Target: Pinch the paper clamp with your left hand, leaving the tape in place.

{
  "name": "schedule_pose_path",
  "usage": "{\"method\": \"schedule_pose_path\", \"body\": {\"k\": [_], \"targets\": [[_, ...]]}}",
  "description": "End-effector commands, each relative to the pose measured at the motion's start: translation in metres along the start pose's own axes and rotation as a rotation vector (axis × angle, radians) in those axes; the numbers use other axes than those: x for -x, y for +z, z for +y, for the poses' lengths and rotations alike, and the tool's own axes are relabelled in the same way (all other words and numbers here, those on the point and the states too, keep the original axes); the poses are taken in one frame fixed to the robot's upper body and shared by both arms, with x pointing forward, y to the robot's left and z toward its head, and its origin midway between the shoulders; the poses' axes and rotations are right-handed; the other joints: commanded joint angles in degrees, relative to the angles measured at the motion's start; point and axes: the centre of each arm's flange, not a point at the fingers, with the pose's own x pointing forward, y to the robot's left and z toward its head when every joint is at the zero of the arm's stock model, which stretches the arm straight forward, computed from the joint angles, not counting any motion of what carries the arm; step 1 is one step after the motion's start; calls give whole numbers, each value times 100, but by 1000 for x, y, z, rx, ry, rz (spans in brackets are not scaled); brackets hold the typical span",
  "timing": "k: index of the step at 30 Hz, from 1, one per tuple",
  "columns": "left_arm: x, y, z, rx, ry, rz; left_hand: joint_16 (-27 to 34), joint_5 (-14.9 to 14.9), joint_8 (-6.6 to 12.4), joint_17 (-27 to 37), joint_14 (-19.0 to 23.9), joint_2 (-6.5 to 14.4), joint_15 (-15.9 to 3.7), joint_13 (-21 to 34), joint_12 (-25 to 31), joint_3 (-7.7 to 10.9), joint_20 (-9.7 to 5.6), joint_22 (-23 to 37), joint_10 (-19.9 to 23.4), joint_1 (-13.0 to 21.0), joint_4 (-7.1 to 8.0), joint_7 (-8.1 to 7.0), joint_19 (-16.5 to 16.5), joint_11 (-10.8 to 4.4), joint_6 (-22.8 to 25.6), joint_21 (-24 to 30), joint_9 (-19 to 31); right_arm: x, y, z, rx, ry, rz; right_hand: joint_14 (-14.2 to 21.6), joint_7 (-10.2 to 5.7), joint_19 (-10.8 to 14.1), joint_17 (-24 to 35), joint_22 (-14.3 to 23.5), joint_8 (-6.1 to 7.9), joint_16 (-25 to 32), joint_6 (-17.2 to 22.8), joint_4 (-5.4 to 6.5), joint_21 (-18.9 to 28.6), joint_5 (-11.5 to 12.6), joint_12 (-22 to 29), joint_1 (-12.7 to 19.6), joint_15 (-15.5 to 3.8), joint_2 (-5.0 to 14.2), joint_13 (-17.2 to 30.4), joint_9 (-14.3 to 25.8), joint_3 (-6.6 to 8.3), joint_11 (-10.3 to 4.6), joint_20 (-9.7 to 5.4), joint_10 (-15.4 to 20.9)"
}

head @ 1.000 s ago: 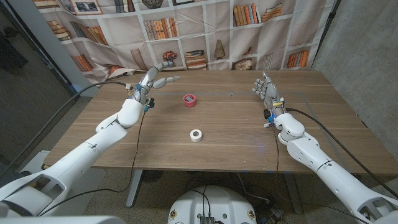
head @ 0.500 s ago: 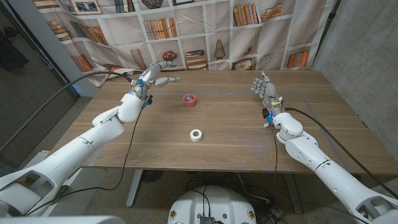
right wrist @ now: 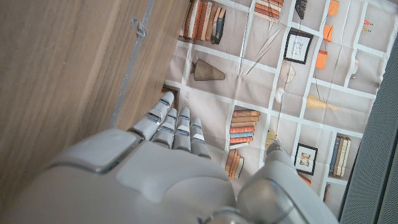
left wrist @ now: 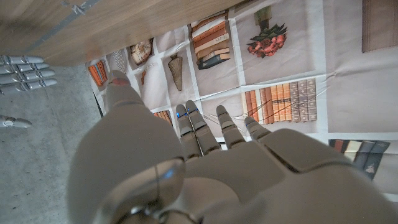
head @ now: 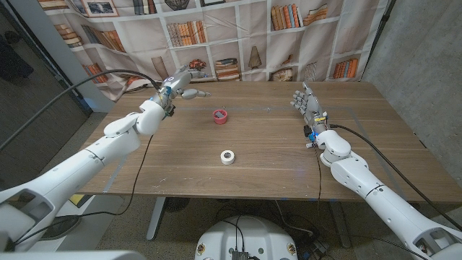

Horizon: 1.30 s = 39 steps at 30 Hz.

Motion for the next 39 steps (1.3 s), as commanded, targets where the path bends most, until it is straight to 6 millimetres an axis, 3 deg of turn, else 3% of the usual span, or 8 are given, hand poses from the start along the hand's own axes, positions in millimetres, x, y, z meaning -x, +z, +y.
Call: {"method": "schedule_pose_path", "body": {"k": [1,9,29,34,39], "targets": [[-10,11,11,-194,-83,-42,-4,42,12,16,-15,5,-676,11,-23,-43,-5,21,66,58,25,-61,-29,7,57,51,19,0,-1,-1,-8,-4,8,52,-14,21,21,31,41,10,40,-20,27,-22,11,58,-7,18,31,28,-6,6,-188,48],[-10,16,15,-277,-130,-64,26,62,25,17,48,13,-756,15,-28,-62,-120,24,181,57,46,-76,56,7,174,109,19,3,-3,-2,-14,-16,7,62,-9,35,22,31,37,7,43,-21,27,-23,2,59,-13,26,31,28,-7,7,-184,40],[-21,28,12,-505,-331,-148,-17,112,-96,14,-51,18,-813,13,-122,-93,-196,33,176,98,59,-185,2,4,28,115,19,6,-7,2,-29,-10,32,110,-8,76,25,31,33,7,65,-21,29,-26,-2,52,-10,38,31,28,-19,13,-173,68],[-27,32,14,-552,-354,-176,-9,131,-227,17,-78,-83,-824,9,-236,-212,-155,33,36,-5,118,-390,13,6,-170,138,21,7,-9,2,-36,-14,35,115,-7,81,26,32,32,5,69,-20,28,-27,-5,49,-6,40,31,28,-22,19,-170,70],[-35,34,15,-592,-354,-207,29,140,-240,18,22,-143,-881,5,-267,-308,-126,27,27,-81,164,-441,187,14,-120,200,26,7,-13,2,-43,-19,42,123,-2,86,26,32,30,5,70,-21,27,-27,-7,47,-4,43,31,29,-24,19,-162,73]]}}
